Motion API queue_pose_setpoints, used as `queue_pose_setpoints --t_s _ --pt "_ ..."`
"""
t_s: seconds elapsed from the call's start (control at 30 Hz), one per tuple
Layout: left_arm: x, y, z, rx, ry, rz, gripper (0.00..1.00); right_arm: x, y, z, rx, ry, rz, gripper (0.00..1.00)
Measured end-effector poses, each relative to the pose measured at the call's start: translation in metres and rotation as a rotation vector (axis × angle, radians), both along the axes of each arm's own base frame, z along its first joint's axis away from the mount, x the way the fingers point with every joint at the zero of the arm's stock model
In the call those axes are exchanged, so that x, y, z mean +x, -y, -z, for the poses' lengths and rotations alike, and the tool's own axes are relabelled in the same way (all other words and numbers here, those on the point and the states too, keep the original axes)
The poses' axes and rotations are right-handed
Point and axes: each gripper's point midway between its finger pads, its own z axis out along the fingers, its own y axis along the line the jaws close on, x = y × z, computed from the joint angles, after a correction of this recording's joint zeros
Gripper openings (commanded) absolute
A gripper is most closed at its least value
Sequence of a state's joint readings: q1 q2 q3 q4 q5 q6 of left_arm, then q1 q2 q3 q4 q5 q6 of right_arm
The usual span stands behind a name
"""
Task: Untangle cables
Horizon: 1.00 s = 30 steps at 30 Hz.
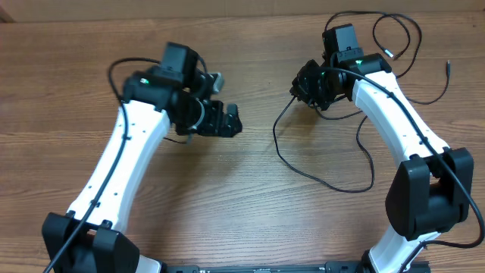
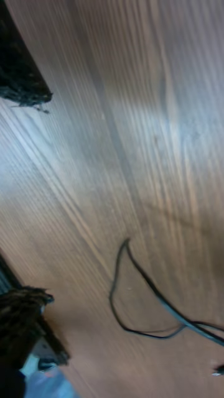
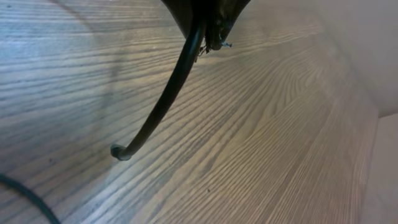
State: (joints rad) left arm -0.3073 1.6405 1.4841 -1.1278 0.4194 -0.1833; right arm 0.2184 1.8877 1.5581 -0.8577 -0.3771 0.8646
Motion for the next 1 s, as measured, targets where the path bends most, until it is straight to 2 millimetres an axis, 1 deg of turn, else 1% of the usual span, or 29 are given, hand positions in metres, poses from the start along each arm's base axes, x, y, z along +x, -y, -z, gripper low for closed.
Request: queue_pose_setpoints --t_s 0.03,0.13,0.27,0.33,0.4,0.57,0.73,0.77,0.83,0.9,1.0 --pt "-0.002 0.005 0.005 -0.003 0.001 0.011 0.9 -0.001 -0.001 0.0 0.007 -0.01 0.008 0.04" --pt "-0.005 0.026 0.02 -0.02 0.02 0.045 0.89 -0.005 -0.003 0.0 0.037 -0.057 0.051 0.04" --pt "-0.003 0.051 0.033 -0.057 0.067 0.065 0.89 -0.006 -0.008 -0.003 0.082 -0.075 0.065 0.04" --pt "-0.005 0.06 0.039 -0.069 0.077 0.074 0.89 -0.006 -0.01 -0.004 0.094 -0.082 0.069 0.04" --pt "-0.008 0.067 0.046 -0.076 0.086 0.084 0.91 -0.007 -0.011 -0.004 0.102 -0.085 0.071 0.04" --pt "-0.013 0.082 0.065 -0.079 0.08 0.117 0.9 -0.006 -0.012 -0.005 0.113 -0.087 0.071 0.04" --pt "-0.014 0.099 0.089 -0.072 0.054 0.147 0.87 -0.002 -0.014 -0.008 0.122 -0.068 0.071 0.04" --pt "-0.016 0.103 0.095 -0.068 0.046 0.155 0.85 -0.001 -0.014 -0.008 0.123 -0.065 0.071 0.04" --pt "-0.021 0.106 0.111 -0.049 0.006 0.163 0.84 -0.001 -0.013 -0.008 0.123 -0.062 0.073 0.04" --pt "-0.023 0.108 0.121 -0.039 -0.017 0.161 0.83 0.0 -0.01 -0.008 0.123 -0.062 0.079 0.04" --pt "-0.025 0.106 0.132 -0.027 -0.059 0.13 0.79 0.006 0.001 -0.009 0.125 -0.057 0.106 0.04"
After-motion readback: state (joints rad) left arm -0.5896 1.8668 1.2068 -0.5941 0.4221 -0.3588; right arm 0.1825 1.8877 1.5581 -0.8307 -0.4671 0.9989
